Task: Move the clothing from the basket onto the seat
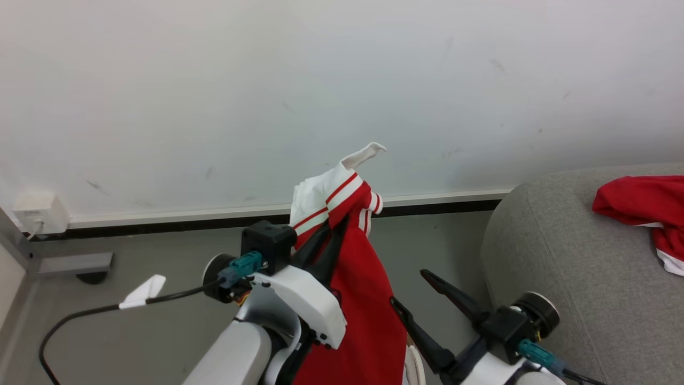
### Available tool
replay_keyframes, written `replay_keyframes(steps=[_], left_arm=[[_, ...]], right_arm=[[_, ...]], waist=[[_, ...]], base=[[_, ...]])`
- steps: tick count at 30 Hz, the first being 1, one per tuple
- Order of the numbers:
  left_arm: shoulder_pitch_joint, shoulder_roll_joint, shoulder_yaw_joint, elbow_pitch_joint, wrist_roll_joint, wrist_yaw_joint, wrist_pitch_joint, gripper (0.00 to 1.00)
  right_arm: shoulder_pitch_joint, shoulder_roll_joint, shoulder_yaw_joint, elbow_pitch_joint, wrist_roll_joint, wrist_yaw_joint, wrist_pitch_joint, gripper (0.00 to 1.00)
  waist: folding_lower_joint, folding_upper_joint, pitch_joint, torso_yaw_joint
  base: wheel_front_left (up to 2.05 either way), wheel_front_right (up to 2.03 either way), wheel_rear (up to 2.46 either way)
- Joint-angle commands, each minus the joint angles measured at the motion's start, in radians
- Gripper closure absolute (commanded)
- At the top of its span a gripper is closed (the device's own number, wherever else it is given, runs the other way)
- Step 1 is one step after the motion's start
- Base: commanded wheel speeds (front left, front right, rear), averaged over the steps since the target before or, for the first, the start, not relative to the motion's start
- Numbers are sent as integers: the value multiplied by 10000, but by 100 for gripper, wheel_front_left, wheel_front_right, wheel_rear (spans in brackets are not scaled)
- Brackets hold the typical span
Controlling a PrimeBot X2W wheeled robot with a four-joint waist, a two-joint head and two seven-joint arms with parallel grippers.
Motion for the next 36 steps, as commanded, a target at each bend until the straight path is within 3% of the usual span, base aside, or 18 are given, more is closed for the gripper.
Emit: replay_keyframes(steps=[1, 11, 12, 13, 18, 19, 20, 21, 31, 36], left_arm=[[135, 83, -40, -120, 87, 17, 53, 100], [40, -63, -444, -146, 16, -92, 266, 100], [24, -72, -470, -136, 1, -109, 277, 100], [4, -78, -495, -124, -13, -126, 295, 100], [-7, 37, -456, 0, 85, 27, 267, 100], [-11, 101, -435, 36, 169, 110, 233, 89], [-11, 157, -415, 80, 244, 163, 188, 53], [16, 210, -428, 153, 287, 209, 221, 0], [710, 1053, -476, 310, 541, 281, 216, 0], [1358, 1448, -385, 265, 694, 550, -181, 0]], right_arm=[[-581, 88, 457, 352, 283, -25, 109, 0], [-2655, 1190, 2751, 3048, 2017, -25, 123, 0], [-2777, 1275, 2905, 3252, 2239, -25, 74, 78], [-2868, 1346, 3131, 3385, 2466, -25, 48, 100], [-3281, 1477, 3463, 3852, 3330, -25, -108, 100], [-3341, 1473, 3461, 3895, 3373, -25, -124, 100], [-3399, 1461, 3394, 3866, 3410, -25, -135, 100], [-3464, 1417, 3265, 3796, 3412, -25, -139, 100], [-2941, 1141, 2250, 3171, 3075, -25, -118, 100], [-2832, 1041, 1981, 2955, 2936, -25, -119, 100]], waist=[[1, -1, 19, 24], [1, -1, 36, 282], [1, -1, 32, 310], [1, -1, 31, 345], [1, -1, 33, 413], [1, -1, 35, 412], [1, -1, 40, 405], [1, -1, 43, 394], [1, -1, -5, 277], [1, -1, 68, 220]], base=[[0, 0, 0], [0, 0, 0], [0, 0, 0], [0, 0, 0], [0, 0, 0], [0, 0, 0], [0, 0, 0], [0, 0, 0], [0, 0, 0], [0, 0, 0]])
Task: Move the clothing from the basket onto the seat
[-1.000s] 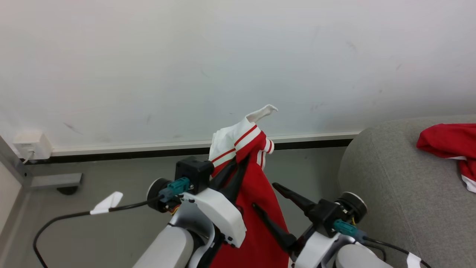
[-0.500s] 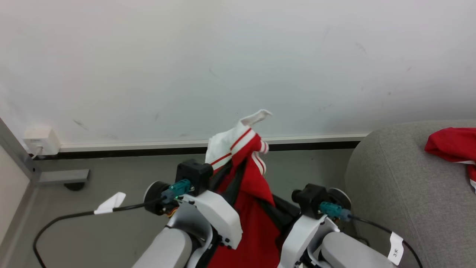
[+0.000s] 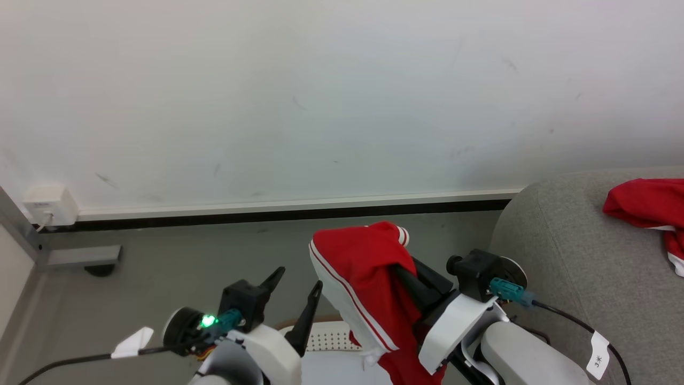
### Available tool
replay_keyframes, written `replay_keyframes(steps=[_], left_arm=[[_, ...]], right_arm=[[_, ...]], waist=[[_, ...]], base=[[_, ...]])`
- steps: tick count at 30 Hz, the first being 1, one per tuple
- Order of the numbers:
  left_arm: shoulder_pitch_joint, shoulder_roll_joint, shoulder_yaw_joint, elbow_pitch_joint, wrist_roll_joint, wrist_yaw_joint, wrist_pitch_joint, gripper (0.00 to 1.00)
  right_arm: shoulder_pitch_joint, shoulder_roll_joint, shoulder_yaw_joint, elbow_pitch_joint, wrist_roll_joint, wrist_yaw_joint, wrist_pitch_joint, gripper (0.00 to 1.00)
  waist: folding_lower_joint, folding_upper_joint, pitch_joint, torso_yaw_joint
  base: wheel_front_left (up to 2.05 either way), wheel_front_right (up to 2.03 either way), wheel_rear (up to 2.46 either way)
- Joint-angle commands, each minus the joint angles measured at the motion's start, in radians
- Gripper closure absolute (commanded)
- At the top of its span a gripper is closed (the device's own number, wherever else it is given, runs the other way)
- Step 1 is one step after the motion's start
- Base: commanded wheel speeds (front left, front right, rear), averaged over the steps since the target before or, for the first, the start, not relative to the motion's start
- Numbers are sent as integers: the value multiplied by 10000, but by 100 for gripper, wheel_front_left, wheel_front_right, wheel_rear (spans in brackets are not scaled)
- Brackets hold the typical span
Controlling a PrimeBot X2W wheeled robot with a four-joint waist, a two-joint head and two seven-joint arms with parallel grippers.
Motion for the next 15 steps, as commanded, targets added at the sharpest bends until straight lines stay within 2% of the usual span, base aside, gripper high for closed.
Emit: replay_keyframes(steps=[1, 8, 15], left_arm=[[203, 137, -2, -22, 167, 69, -170, 0], [866, 127, -154, 149, 200, 179, -888, 0], [849, 106, -130, 90, 173, 259, -1255, 0]], right_arm=[[124, -72, -89, -80, -51, -25, -33, 100], [48, -372, -549, -492, -374, -25, -34, 100], [-114, -813, -1135, -1063, -625, -25, -34, 100]], waist=[[-1, 0, 35, -22], [-1, 0, 248, -431], [-1, 0, 489, -1553]], base=[[0, 0, 0], [0, 0, 0], [0, 0, 0]])
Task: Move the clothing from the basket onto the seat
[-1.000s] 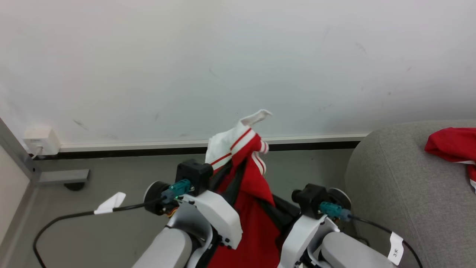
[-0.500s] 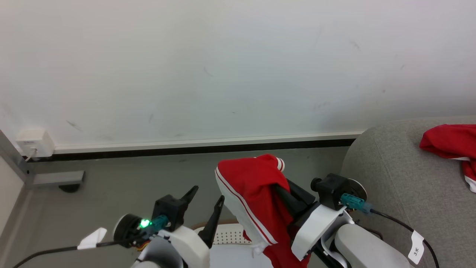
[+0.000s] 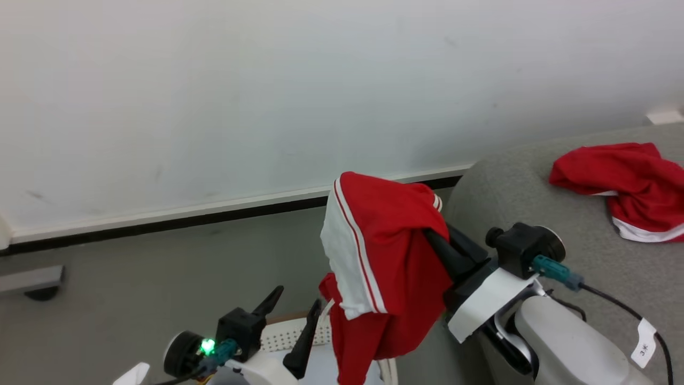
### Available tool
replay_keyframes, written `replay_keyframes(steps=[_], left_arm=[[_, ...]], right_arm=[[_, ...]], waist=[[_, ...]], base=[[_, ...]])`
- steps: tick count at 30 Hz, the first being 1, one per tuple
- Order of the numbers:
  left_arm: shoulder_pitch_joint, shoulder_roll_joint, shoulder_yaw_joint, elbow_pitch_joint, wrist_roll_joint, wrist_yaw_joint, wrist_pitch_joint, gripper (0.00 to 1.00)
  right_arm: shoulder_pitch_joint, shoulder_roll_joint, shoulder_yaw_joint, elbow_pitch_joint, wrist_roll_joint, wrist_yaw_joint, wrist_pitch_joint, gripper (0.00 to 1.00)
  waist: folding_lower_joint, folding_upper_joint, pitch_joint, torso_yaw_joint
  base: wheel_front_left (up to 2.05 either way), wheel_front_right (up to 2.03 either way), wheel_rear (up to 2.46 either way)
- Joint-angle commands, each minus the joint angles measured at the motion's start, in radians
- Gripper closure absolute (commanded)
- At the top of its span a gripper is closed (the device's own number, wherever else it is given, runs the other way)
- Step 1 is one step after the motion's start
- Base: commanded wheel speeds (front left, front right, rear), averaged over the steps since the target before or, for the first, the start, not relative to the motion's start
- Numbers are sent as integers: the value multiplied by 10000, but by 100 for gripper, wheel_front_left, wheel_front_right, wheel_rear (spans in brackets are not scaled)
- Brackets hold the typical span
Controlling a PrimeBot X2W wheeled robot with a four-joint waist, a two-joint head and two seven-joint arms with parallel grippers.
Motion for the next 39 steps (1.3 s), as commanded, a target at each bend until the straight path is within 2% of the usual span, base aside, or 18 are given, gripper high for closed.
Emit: replay_keyframes(steps=[1, 10, 16, 23, 30, 34, 37, 39], left_arm=[[-2, 17, 33, -43, 39, 16, -63, 0], [-354, -256, -212, -208, -9, -126, -242, 0], [-1059, -574, -555, -293, 221, -370, -309, 0], [-2084, -738, -879, -274, 498, -703, -226, 0], [-3043, -756, -1012, -253, 815, -891, -193, 0], [-3436, -868, -1098, -284, 877, -1019, -330, 0], [-3577, -1000, -1148, -224, 859, -1047, -537, 0], [-3621, -1045, -1148, -111, 847, -1019, -678, 0]], right_arm=[[-75, -61, -25, -66, -29, -25, -34, 100], [-341, -937, -625, -662, -256, -25, -33, 100], [-867, -1726, -1470, -788, -165, -25, -33, 100], [-2726, -2877, -2608, -212, -199, -25, -33, 100], [-5017, -4069, -4605, 1449, -729, -25, -18, 100], [-5721, -4344, -5718, 2946, -1482, -25, -17, 100], [-5729, -4319, -6590, 3980, -1978, -25, -18, 100], [-5331, -4074, -7062, 4639, -2347, -25, -15, 100]], waist=[[-1, -1, 132, -492], [-1, -1, 670, -2275], [-1, -1, 1579, -2630], [-1, -1, 3163, -2099], [-1, -1, 4812, -1164], [-1, -1, 5448, -658], [-1, -1, 5661, -359], [-1, -1, 5705, -254]], base=[[0, 0, 0], [0, 0, 0], [0, 0, 0], [0, 0, 0], [0, 0, 0], [0, 0, 0], [0, 0, 0], [0, 0, 0]])
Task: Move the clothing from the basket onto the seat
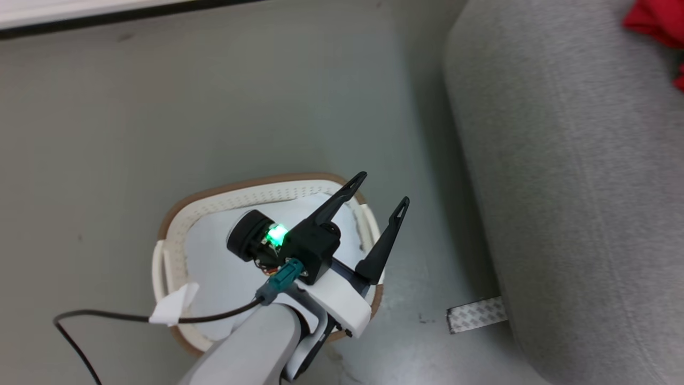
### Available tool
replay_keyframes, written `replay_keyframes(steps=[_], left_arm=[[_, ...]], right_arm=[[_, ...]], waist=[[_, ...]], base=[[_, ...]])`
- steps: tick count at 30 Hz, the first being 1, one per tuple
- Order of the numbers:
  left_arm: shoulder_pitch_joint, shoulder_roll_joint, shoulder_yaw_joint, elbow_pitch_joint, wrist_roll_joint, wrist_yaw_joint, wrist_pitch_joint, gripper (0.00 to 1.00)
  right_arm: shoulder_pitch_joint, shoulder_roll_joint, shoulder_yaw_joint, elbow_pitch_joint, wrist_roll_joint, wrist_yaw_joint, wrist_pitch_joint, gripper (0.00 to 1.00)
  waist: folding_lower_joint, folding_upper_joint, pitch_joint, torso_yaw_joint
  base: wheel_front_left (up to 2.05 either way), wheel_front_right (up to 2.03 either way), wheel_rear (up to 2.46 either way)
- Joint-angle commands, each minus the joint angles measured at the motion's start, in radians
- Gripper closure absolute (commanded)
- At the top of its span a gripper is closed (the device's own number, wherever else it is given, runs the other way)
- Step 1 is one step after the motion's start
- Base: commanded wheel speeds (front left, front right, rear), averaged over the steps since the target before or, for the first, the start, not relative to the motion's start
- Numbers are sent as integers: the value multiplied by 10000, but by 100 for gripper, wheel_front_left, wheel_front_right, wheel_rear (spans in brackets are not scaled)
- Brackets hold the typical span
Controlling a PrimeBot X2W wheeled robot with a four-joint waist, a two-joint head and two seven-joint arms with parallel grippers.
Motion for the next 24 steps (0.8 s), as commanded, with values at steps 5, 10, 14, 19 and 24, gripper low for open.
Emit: replay_keyframes(steps=[5, 10, 14, 19, 24], left_arm=[[58, -58, 60, 423, -66, 79, -507, 0], [407, 98, 390, 718, -339, 254, -885, 0], [867, 229, 679, 849, -635, 446, -1164, 0], [1723, 415, 1128, 943, -943, 749, -1390, 0], [2678, 416, 1662, 921, -1286, 1100, -1527, 0]], right_arm=[[1479, 612, -1559, 1344, -1061, -25, 4, 3], [2762, 1405, -2652, 970, -1991, -26, 7, 0], [4006, 2065, -2866, -317, -2509, -26, 8, 0], [5675, 2935, -2628, -2357, -2746, -26, 8, 0], [7426, 3592, -2099, -4111, -2464, -26, 8, 0]], waist=[[-2, -1, 118, 403], [-2, -1, -558, 169], [-2, -1, -1334, -60], [-2, -1, -2430, -154], [-2, -1, -3609, 207]], base=[[0, 0, 0], [0, 0, 0], [0, 0, 0], [0, 0, 0], [0, 0, 0]])
